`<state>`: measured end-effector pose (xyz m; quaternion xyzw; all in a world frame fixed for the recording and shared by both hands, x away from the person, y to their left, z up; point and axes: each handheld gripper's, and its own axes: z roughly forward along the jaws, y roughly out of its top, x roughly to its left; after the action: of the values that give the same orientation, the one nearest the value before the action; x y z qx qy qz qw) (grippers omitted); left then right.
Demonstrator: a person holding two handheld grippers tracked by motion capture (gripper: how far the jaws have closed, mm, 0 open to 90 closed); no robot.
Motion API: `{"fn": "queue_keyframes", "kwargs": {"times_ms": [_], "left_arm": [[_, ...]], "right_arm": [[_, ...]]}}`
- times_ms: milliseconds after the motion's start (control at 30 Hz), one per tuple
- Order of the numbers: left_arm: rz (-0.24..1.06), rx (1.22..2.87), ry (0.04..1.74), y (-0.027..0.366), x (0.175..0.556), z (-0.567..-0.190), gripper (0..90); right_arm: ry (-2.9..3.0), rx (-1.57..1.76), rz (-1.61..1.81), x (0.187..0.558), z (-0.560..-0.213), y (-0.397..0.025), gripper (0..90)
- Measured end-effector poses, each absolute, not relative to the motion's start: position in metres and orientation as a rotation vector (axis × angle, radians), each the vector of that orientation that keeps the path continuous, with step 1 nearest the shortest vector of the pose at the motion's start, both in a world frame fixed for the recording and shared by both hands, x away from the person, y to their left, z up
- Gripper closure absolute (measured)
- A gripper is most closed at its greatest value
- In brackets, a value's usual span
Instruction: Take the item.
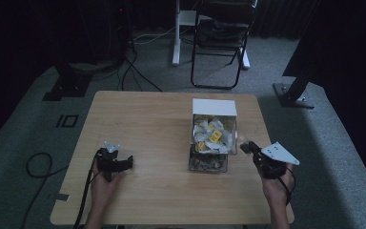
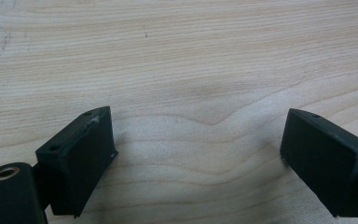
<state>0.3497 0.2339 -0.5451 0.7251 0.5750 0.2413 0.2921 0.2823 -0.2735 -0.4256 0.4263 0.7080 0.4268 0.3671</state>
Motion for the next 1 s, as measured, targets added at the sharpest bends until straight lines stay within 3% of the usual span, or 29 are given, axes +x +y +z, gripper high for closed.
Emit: {"fn": "queue_keyframes", "kwargs": {"times_ms": [1000], "left_arm": [[0.643,1.933,1.532,0.234,0.35,-0.545,10.7]], "right_arm": [[1.809,1.116,1.068,0.312,-0.416,-0.287,90.0]]}}
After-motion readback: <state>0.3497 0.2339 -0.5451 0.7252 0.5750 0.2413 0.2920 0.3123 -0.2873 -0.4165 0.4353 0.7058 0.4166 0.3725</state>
